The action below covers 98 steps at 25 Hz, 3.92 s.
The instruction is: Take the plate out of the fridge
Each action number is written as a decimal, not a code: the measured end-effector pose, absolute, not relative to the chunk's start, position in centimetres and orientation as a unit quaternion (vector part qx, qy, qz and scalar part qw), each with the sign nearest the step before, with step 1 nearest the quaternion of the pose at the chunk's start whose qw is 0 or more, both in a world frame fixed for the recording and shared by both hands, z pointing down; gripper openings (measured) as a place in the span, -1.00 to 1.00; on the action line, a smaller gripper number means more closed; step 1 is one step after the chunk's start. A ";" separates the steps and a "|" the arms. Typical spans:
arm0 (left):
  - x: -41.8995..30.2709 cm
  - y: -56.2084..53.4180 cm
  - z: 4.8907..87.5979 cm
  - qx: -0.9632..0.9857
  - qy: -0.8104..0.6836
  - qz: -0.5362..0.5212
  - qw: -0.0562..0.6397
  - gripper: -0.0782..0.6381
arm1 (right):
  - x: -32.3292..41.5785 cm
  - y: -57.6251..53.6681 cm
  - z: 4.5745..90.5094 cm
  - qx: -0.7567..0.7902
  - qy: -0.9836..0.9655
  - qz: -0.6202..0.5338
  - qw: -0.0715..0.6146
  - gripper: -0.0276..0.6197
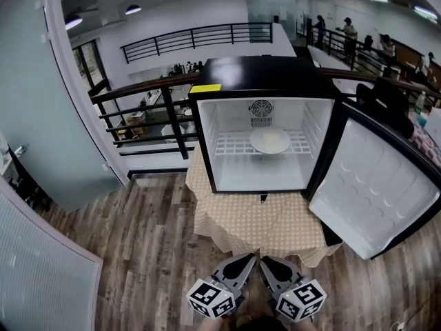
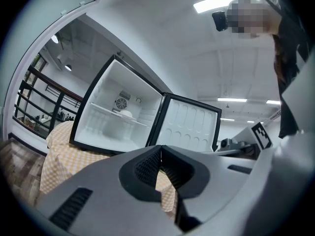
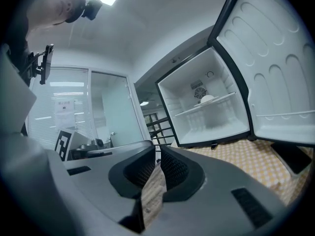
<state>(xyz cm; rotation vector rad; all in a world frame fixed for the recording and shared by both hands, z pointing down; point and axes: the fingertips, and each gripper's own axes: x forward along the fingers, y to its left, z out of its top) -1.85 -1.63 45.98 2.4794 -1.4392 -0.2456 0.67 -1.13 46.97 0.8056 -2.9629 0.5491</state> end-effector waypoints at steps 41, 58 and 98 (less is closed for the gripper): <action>-6.3 -23.5 45.5 0.873 -0.463 -0.080 0.133 -0.76 | -4.0 -24.3 45.7 0.317 -0.906 0.270 -0.070 -0.75; -6.9 -28.1 44.3 0.877 -0.457 -0.094 0.113 -0.76 | -3.0 -33.6 42.8 0.358 -0.828 0.400 -0.161 -0.65; -8.0 -29.6 42.5 0.903 -0.410 -0.072 0.104 -0.76 | -2.1 -37.5 44.0 0.403 -0.650 0.593 -0.253 -0.50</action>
